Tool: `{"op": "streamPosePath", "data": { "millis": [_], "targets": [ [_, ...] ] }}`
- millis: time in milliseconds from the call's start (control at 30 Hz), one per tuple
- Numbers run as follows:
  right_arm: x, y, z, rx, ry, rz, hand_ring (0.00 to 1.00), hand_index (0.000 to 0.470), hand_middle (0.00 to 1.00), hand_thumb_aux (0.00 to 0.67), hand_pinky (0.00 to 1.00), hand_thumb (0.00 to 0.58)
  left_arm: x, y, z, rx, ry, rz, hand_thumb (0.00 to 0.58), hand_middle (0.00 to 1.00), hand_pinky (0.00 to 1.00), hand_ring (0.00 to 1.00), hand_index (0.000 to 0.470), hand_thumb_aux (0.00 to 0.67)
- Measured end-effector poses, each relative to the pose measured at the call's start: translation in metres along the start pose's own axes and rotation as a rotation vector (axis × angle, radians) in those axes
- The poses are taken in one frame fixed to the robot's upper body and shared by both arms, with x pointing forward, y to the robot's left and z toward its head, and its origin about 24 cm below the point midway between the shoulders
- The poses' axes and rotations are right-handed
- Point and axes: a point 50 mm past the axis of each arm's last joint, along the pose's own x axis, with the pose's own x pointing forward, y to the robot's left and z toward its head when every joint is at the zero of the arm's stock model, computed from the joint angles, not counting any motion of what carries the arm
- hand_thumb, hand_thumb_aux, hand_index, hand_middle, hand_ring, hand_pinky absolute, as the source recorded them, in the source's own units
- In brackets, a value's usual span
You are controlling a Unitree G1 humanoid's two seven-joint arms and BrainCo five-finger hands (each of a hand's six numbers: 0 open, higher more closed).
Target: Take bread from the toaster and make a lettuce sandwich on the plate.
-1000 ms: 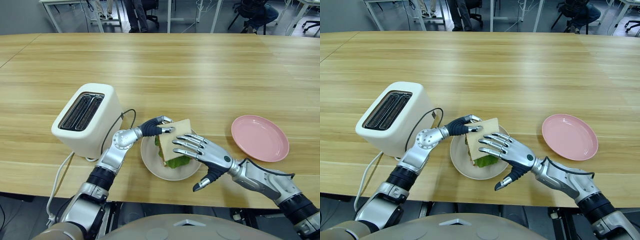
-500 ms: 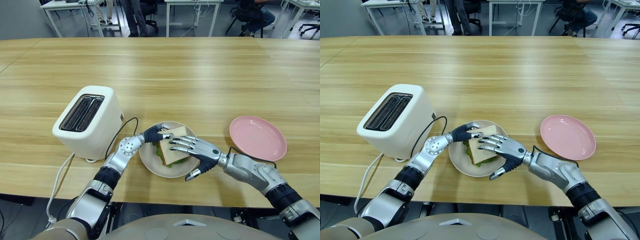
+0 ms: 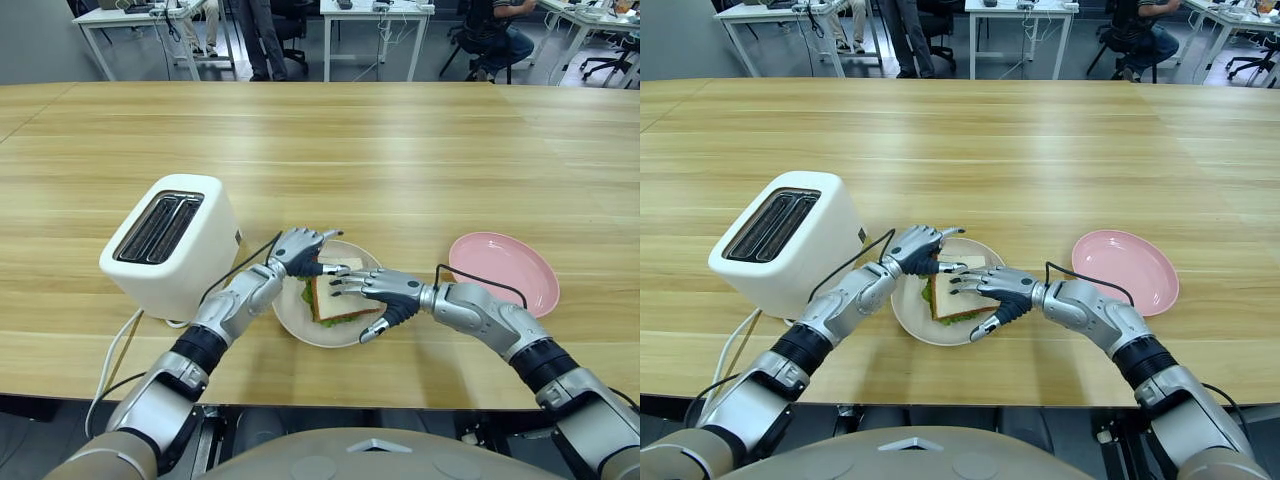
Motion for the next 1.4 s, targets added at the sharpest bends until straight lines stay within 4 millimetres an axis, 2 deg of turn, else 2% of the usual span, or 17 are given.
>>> {"op": "streamPosePath", "data": {
  "millis": [133,300,400,433,467,500,533,567,633,667,733,767,800,1000,1067,1200,1400],
  "targets": [
    [0.013,0.002,0.0,0.033,-0.012,0.006,0.0,0.0,0.0,0.0,0.0,0.0,0.012,0.043,0.028,0.059,-0.118,0.22,0.0,0.0,0.0,0.0,0.0,0.0],
    [0.02,0.002,0.0,0.043,-0.017,0.01,0.0,0.0,0.0,0.0,0.0,0.0,0.0,0.052,0.026,0.128,-0.098,0.268,0.0,0.0,0.0,0.0,0.0,0.0],
    [0.02,0.001,-0.001,0.054,-0.015,-0.002,0.0,0.0,0.0,0.0,0.0,0.0,-0.011,0.067,0.025,0.107,-0.082,0.341,0.0,0.0,0.0,0.0,0.0,0.0],
    [0.019,0.001,-0.001,0.07,-0.017,-0.021,0.0,0.281,0.0,0.41,0.0,0.493,-0.016,0.073,0.026,0.069,-0.077,0.373,0.294,0.0,0.0,0.0,0.137,0.2],
    [0.017,-0.001,-0.002,0.098,-0.017,-0.061,0.0,0.281,0.0,0.41,0.0,0.493,-0.023,0.08,0.026,0.016,-0.072,0.411,0.294,0.0,0.0,0.0,0.137,0.2],
    [0.014,0.0,-0.004,0.147,-0.014,-0.112,0.0,0.46,0.0,0.67,0.0,0.58,-0.032,0.087,0.025,-0.043,-0.067,0.45,0.58,0.0,0.0,0.0,0.46,0.67],
    [0.011,-0.002,-0.004,0.195,-0.019,-0.171,0.0,0.46,0.0,0.67,0.0,0.58,-0.04,0.091,0.023,-0.095,-0.063,0.468,0.58,0.0,0.0,0.0,0.46,0.67],
    [0.009,-0.006,-0.005,0.252,-0.022,-0.237,0.0,0.46,0.0,0.67,0.0,0.58,-0.049,0.095,0.02,-0.159,-0.056,0.48,0.58,0.45,0.45,0.45,0.46,0.67],
    [-0.002,-0.017,-0.012,0.369,-0.011,-0.391,0.0,0.46,0.0,0.67,0.0,0.58,-0.064,0.096,0.013,-0.28,-0.046,0.486,0.58,0.45,0.45,0.45,0.46,0.67],
    [-0.008,-0.025,-0.016,0.415,-0.014,-0.47,0.93,0.46,0.93,0.67,0.93,0.58,-0.071,0.097,0.011,-0.335,-0.048,0.493,0.58,1.0,1.0,1.0,0.46,0.67],
    [-0.016,-0.04,-0.017,0.471,-0.046,-0.593,0.93,0.46,0.93,0.67,0.93,0.58,-0.079,0.102,0.009,-0.409,-0.072,0.517,0.58,1.0,1.0,1.0,0.46,0.67],
    [-0.019,-0.047,-0.015,0.498,-0.076,-0.647,1.0,0.46,1.0,0.67,1.0,0.58,-0.084,0.104,0.007,-0.443,-0.083,0.53,0.58,1.0,1.0,1.0,0.46,0.67],
    [-0.021,-0.05,-0.012,0.531,-0.102,-0.685,1.0,0.46,1.0,0.67,1.0,0.58,-0.088,0.106,0.007,-0.478,-0.098,0.539,0.58,1.0,1.0,1.0,0.46,0.67],
    [-0.041,-0.048,0.013,0.684,-0.27,-0.692,1.0,0.46,1.0,0.67,1.0,0.58,-0.112,0.105,0.015,-0.688,-0.24,0.463,0.58,1.0,1.0,1.0,0.46,0.67],
    [-0.051,-0.036,0.027,0.682,-0.315,-0.57,1.0,0.46,1.0,0.67,1.0,0.58,-0.122,0.096,0.024,-0.737,-0.302,0.33,0.58,1.0,1.0,1.0,0.46,0.67],
    [-0.068,0.004,0.047,0.695,-0.312,-0.333,1.0,0.46,1.0,0.67,1.0,0.58,-0.141,0.06,0.043,-0.776,-0.324,-0.029,0.58,1.0,1.0,1.0,0.46,0.67],
    [-0.077,0.039,0.055,0.632,-0.266,-0.242,1.0,0.46,1.0,0.67,1.0,0.58,-0.145,0.002,0.061,-0.546,-0.303,-0.45,0.58,1.0,1.0,1.0,0.46,0.67]
  ]
}}
